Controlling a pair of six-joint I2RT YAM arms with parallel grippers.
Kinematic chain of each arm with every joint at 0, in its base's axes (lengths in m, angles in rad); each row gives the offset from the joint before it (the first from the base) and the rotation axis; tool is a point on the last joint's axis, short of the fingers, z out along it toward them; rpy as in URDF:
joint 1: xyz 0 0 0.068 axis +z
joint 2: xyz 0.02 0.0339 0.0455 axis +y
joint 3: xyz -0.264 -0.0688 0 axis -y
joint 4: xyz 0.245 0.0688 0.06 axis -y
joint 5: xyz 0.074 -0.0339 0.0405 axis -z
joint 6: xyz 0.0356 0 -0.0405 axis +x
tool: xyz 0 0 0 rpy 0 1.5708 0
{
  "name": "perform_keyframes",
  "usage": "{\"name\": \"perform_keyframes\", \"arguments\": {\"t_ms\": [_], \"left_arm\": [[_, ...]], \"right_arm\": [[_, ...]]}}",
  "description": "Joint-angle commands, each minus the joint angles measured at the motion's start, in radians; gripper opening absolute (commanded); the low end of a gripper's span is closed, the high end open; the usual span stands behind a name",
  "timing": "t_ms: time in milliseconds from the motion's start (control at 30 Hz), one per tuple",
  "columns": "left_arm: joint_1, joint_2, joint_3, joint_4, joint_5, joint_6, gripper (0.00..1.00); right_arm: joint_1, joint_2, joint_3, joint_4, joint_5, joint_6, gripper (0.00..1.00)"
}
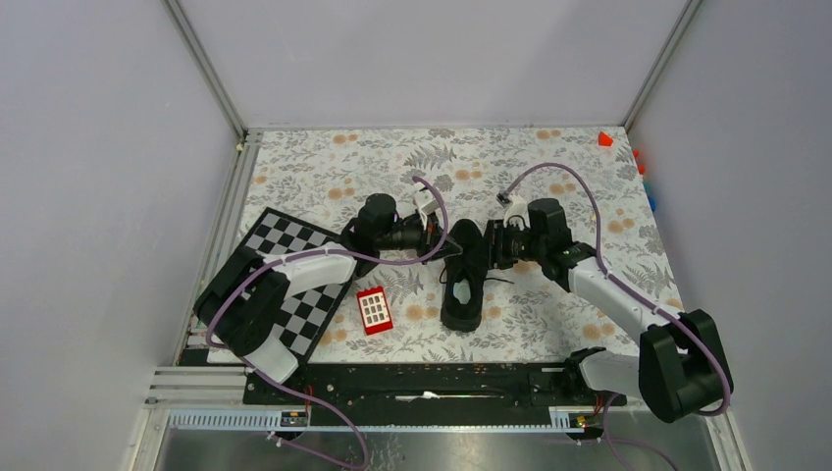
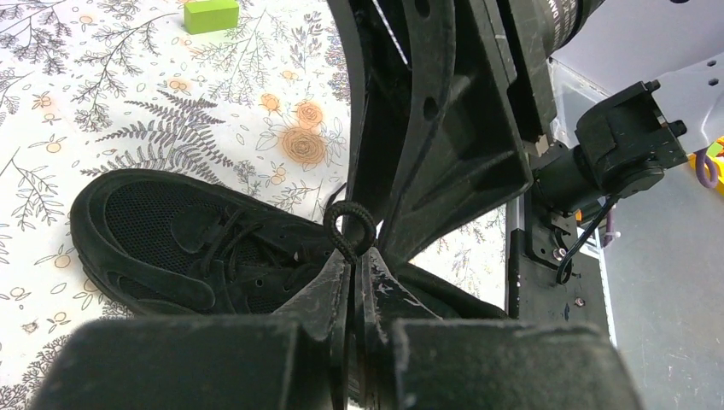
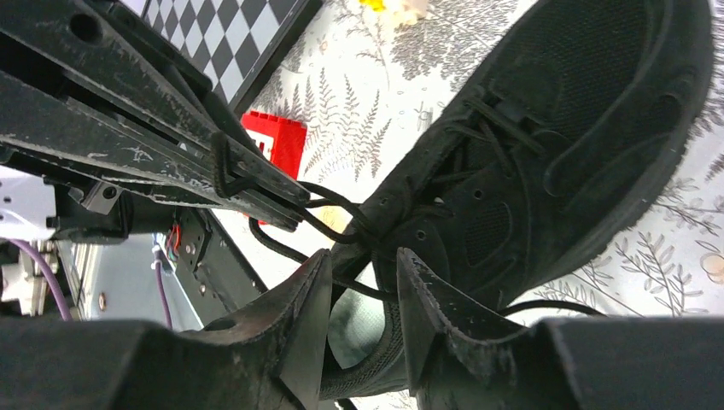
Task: Tie the shoes
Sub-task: Cross the shoelace with the shoelace.
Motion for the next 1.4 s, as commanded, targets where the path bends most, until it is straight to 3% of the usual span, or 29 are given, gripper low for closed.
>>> {"name": "perform_keyframes", "arguments": {"t_ms": [0,767,1033,1167,1367], "left_arm": [[0.002,-0.021,0.003,0.046,0.042,0.020,0.00],[0.003,-0.022,-0.006,0.061,0.078,0.018,0.00],[0.002,-0.019,-0.003,0.059,0.077,0.018,0.00],[0.003,-0.021,-0.007,0.058,0.077,0.018,0.00],[0.002,-0.012,-0.006,0.064,0.083,0.014,0.00]], "right_arm": [[0.027,0.032,0.055,0.062,-0.065,-0.079,0.41],[0.034,0.133,0.110,0.078,-0.019,-0.089,0.37],[0.035,0.132,0.105,0.080,-0.027,-0.077,0.17],[0.035,0.096,0.086,0.080,-0.011,-0.069,0.00],[0.036,0.049,0.041,0.103,0.009,-0.050,0.00]]}}
